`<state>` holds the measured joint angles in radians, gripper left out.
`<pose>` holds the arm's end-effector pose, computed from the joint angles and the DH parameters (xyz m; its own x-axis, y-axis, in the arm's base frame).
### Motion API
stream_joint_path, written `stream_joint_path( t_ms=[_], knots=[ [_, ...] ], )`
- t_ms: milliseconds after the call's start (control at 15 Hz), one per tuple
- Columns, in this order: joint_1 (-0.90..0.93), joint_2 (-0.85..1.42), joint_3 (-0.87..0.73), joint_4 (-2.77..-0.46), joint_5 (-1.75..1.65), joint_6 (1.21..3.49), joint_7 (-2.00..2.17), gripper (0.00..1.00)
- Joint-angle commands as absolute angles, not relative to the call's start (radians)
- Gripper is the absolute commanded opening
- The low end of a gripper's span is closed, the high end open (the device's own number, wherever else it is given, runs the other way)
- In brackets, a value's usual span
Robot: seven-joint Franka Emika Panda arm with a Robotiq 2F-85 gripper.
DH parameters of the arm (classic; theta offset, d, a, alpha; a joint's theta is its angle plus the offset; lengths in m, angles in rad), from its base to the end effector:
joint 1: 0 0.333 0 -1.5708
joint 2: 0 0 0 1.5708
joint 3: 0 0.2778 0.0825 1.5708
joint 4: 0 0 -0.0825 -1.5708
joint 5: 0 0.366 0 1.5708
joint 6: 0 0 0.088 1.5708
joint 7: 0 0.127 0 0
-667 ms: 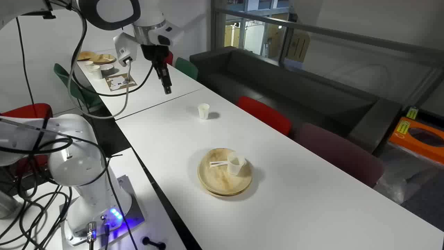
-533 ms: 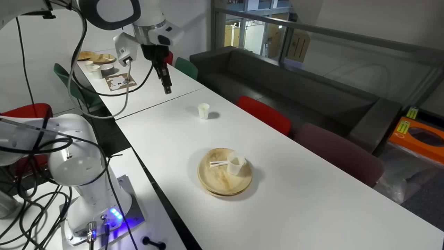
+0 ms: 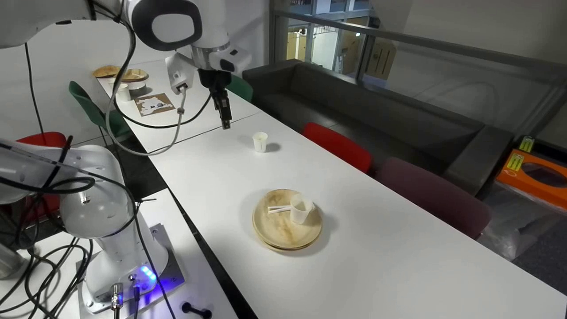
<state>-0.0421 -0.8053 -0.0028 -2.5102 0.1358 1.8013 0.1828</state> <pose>0.3308 -0.0009 0.5008 0.9650 -0.2534 0.0678 -0.2411 -0.9587 -0.1510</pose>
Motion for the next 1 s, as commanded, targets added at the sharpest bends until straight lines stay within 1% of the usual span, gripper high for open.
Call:
stream_joint_path(
  t_ms=[0, 200, 400, 933],
  knots=[
    [-0.082, -0.673, -0.014, -2.487, 0.141, 1.894, 0.198, 1.00],
    [-0.129, -0.594, 0.002, -2.492, 0.151, 2.025, 0.315, 1.00],
    [-0.154, -0.528, 0.007, -2.487, 0.162, 2.109, 0.445, 1.00],
    [-0.211, -0.420, 0.021, -2.476, 0.148, 2.210, 0.835, 1.00]
  ],
)
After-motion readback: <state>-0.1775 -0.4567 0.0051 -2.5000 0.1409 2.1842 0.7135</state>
